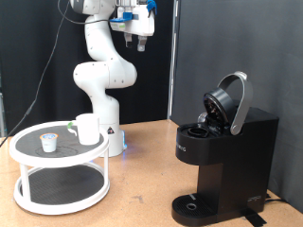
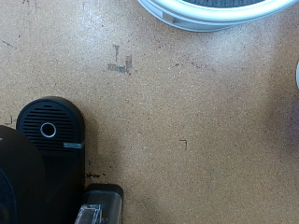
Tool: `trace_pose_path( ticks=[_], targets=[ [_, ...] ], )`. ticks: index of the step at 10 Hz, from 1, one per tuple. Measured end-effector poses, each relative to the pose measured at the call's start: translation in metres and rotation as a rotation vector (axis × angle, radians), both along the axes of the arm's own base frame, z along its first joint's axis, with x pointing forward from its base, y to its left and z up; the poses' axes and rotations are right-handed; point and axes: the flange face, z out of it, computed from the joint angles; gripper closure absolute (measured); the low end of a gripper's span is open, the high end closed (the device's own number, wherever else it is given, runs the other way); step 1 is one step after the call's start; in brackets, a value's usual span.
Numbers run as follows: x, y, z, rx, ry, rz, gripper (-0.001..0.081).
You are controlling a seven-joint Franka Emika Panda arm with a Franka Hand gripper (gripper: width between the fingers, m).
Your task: Make a cup of coffee with the keurig machine
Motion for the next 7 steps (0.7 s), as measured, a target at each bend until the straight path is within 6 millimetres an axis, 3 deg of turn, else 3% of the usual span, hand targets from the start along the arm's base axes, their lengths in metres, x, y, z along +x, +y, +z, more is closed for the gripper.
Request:
trace_pose_path(
  ticks=[3,7],
  targets=[
    [-0.001,-0.012,0.002,0.018,-0.008,0.003,0.0072],
    [-0.019,-0.068,0.003,0.04,-0.004,0.0,0.0072]
  ],
)
